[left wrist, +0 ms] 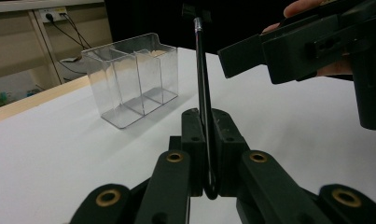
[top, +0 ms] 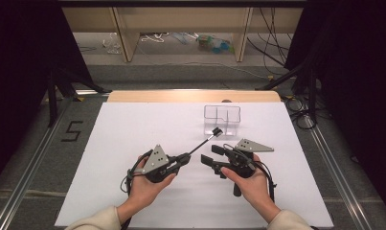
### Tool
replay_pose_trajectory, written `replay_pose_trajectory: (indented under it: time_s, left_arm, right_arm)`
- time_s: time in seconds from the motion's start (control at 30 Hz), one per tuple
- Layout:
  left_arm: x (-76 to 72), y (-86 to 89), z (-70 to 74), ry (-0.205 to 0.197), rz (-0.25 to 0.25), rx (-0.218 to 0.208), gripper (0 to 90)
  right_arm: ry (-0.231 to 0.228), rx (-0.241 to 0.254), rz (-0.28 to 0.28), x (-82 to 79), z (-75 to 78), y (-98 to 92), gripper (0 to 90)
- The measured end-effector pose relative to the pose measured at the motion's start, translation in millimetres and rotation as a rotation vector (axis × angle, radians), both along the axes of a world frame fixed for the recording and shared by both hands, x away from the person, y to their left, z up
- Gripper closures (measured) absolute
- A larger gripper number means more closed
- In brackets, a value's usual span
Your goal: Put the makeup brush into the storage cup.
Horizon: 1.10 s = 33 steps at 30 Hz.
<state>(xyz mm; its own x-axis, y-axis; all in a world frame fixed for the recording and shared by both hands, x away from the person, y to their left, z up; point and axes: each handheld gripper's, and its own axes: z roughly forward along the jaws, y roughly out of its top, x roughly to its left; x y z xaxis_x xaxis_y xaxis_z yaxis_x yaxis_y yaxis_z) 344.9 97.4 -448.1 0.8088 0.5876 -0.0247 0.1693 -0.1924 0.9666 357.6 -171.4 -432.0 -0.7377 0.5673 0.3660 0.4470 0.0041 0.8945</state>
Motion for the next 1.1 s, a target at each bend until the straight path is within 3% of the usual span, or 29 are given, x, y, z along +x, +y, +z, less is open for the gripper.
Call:
replay_pose_trajectory:
  time_s: [0.27,0.33,0.77,0.8,1.1]
  left_arm:
    - [0.9,-0.5,-0.6,-0.008,-0.013,0.0,84.9]
    - [0.3,-0.5,-0.1,-0.006,-0.009,0.008,84.9]
    - [0.1,-0.8,-0.1,-0.008,-0.009,0.01,84.9]
    - [0.2,-0.8,-0.1,-0.008,-0.008,0.009,84.9]
    - [-0.1,-1.6,-0.6,-0.002,-0.009,0.006,84.9]
  right_arm:
    - [-0.006,0.017,-0.006,2.8,-0.2,2.6,35.6]
    - [0.014,0.03,-0.007,3.2,-0.3,3.0,35.4]
    - [0.012,0.045,-0.023,7.6,-0.1,4.4,34.7]
    - [0.027,0.05,-0.022,6.8,0.6,4.6,34.8]
    - [0.017,0.051,-0.027,9.7,-0.6,6.0,34.3]
